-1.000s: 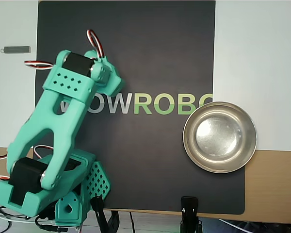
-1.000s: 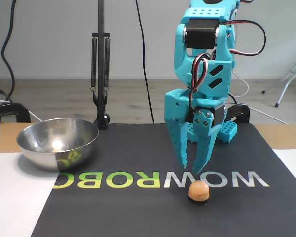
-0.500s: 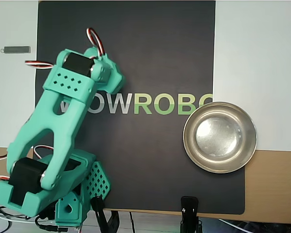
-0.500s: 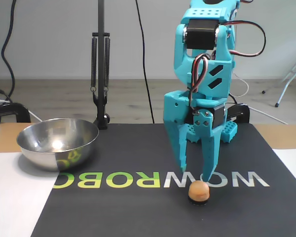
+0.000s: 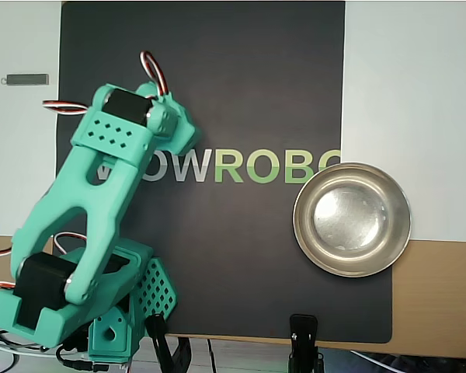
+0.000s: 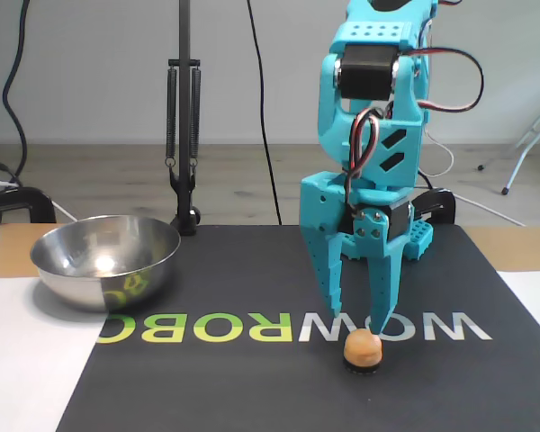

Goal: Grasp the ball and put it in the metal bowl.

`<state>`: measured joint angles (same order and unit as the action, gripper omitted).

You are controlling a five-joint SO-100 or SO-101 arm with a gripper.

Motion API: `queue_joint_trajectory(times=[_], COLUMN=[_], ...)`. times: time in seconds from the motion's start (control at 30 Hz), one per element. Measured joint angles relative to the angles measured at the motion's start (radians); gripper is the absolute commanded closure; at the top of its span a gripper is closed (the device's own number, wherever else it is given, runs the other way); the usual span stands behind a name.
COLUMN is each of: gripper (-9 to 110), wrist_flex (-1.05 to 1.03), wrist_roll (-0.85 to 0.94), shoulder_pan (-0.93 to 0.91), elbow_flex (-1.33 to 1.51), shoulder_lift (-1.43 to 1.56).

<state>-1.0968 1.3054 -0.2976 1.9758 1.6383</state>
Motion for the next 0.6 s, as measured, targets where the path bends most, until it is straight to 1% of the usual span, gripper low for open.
queue_joint_trajectory(times=[0.6], gripper=[47], wrist_flex=[0.000], wrist_roll=[0.000], shoulder_pan=[0.025], elbow_flex=[0.002], shoulder_lift=[-0.003])
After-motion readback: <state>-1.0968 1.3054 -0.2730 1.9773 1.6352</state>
